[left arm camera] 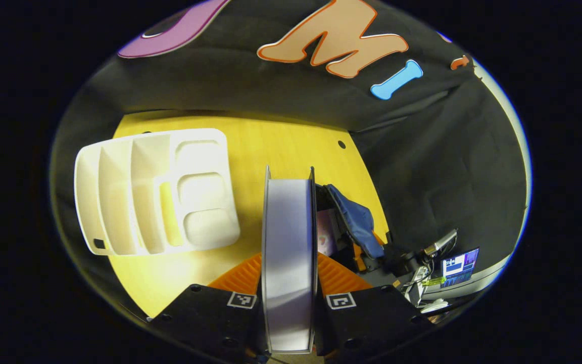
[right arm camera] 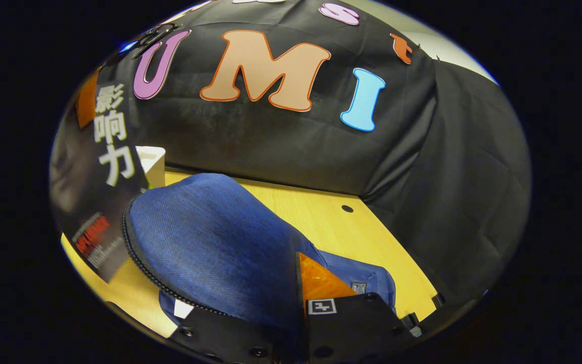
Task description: Open the schoolbag, grab two books from the bookshelf and put them into the schoolbag.
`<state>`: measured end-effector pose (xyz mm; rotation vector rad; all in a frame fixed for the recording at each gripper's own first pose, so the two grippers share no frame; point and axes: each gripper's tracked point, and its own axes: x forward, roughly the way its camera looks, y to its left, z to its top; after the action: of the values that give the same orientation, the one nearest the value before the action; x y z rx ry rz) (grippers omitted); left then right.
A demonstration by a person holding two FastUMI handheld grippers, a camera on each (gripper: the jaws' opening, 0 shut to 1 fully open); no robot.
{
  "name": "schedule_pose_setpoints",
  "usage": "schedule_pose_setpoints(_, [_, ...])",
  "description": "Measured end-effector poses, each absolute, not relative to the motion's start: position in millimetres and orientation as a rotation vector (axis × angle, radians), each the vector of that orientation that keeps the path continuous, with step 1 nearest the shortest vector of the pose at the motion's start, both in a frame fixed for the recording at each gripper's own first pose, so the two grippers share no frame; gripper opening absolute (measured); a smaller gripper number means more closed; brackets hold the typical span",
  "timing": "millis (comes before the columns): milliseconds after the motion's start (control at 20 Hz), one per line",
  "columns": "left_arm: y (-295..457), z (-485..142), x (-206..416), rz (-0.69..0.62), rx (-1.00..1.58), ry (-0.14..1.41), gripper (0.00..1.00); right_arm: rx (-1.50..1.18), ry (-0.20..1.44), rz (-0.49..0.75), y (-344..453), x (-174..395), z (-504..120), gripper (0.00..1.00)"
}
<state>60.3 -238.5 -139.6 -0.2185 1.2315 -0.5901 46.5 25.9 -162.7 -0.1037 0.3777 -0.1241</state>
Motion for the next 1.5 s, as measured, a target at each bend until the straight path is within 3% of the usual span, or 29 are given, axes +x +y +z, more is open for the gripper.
schedule_pose_setpoints(850, [-339, -254, 44, -0.752, -0.697, 1.165, 0.35, -0.058, 0.343, -0.067, 32, 51, -161, 0.1])
schedule_pose_setpoints(1200, [-386, -287, 28, -0.858, -0.688, 1.156, 0.35, -0.105, 0.311, 0.01, 51, 49, -158, 0.1])
schedule_pose_setpoints(1500, [-415, -312, 19, -0.829, -0.805, 1.197, 0.36, -0.063, 0.304, 0.016, 58, 48, -157, 0.1])
